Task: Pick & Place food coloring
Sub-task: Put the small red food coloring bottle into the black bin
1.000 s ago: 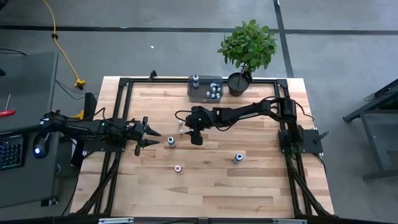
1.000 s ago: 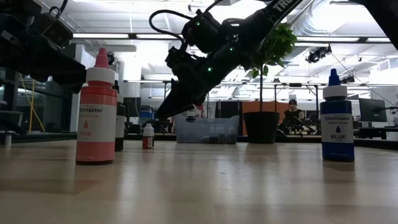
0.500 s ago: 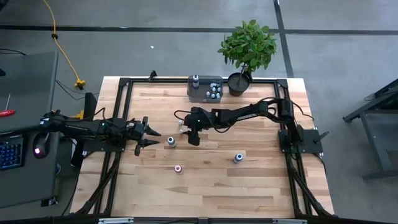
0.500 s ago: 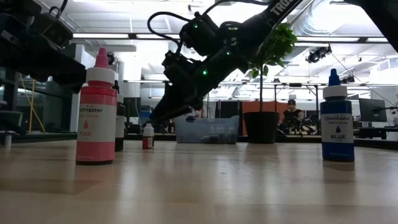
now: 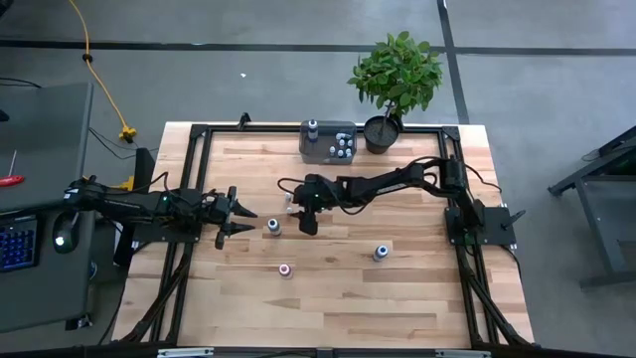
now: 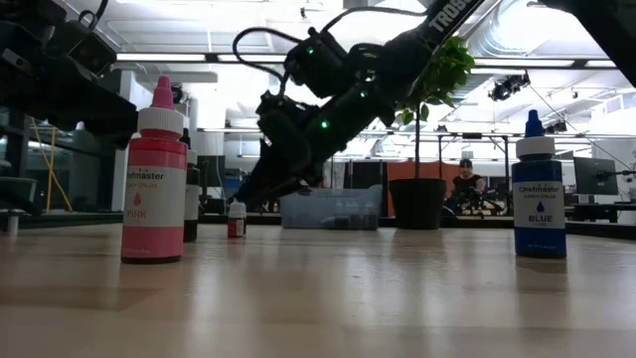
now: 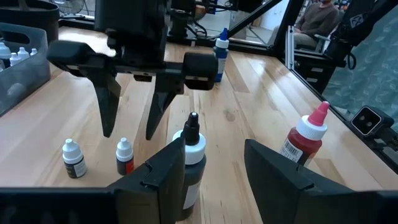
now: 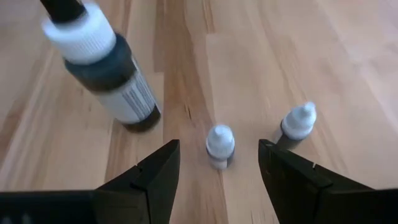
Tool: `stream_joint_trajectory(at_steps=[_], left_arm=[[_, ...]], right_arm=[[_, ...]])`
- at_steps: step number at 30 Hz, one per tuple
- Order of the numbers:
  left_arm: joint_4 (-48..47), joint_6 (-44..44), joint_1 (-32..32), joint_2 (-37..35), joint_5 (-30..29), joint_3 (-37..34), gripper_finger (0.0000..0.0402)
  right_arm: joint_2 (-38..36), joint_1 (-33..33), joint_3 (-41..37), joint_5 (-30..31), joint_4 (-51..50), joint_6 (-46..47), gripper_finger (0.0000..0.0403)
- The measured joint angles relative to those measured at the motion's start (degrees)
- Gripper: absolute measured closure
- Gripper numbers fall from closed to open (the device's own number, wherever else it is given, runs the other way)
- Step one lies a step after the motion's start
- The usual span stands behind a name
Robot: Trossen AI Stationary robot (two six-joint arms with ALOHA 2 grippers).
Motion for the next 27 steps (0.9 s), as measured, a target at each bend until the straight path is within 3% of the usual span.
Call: stream_joint_trajectory(at_steps=[27], left_arm=[[0.0,0.0,0.0,0.0,0.0,0.0,0.0238]], right_arm=[[1.7,-0.2,1.5,1.6,1.6,1.0,0.0196]])
